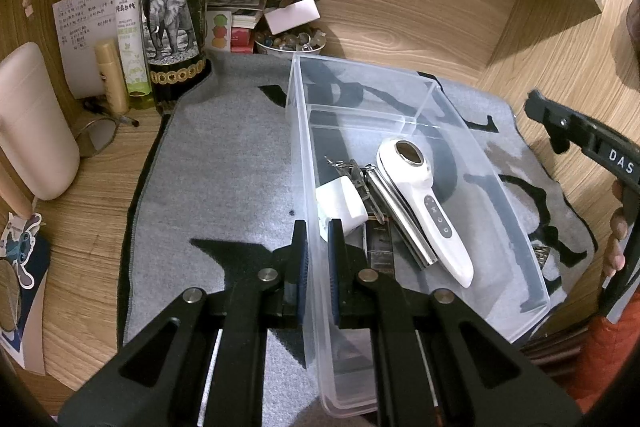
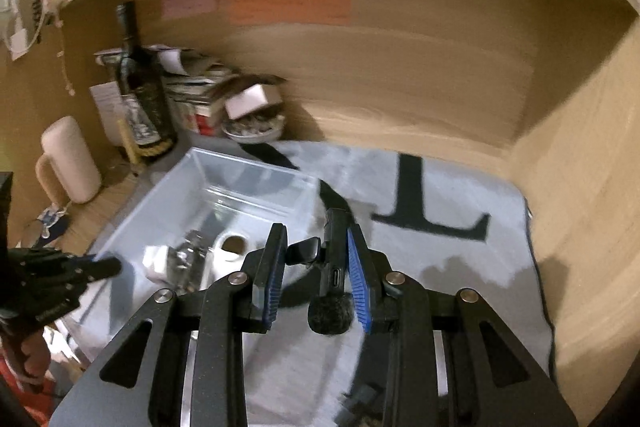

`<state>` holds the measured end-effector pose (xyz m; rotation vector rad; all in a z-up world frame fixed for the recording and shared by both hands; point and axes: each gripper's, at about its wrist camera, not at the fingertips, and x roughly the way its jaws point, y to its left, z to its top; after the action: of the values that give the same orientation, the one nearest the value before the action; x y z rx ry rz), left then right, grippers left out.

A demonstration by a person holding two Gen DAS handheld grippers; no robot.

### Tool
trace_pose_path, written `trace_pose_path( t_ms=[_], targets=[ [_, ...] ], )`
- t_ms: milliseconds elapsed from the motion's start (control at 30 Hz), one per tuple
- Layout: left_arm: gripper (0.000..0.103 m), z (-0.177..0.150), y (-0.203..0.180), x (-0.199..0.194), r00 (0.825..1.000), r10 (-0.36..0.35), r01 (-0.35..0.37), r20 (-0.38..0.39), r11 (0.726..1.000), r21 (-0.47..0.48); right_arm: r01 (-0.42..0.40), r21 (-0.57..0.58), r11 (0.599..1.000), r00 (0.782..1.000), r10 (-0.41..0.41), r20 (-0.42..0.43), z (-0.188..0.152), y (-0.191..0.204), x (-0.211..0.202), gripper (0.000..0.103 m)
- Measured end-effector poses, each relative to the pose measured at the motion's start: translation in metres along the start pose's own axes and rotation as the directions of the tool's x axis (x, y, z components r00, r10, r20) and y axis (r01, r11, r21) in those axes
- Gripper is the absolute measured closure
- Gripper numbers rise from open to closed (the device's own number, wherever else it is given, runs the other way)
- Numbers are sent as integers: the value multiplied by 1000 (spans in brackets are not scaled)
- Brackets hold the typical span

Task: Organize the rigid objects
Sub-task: 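Grasp the black round plug with the right gripper and lift it, then lower the black plug into the clear box and open the right gripper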

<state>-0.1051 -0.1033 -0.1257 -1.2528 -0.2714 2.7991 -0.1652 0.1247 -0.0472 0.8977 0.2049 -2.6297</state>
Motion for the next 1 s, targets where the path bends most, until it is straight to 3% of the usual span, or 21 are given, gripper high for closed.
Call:
trace_pose_path(
  t_ms=[467,1000],
  targets=[
    [95,-1,-2,1,1000,-4,4,1,1000,-1,-119,-112,987,991,112,-67,8,52,36,76],
    [95,-2,-3,1,1000,-8,8,3,1000,-6,-186,-176,967,964,145,-223,-1,75,76,76]
  ],
)
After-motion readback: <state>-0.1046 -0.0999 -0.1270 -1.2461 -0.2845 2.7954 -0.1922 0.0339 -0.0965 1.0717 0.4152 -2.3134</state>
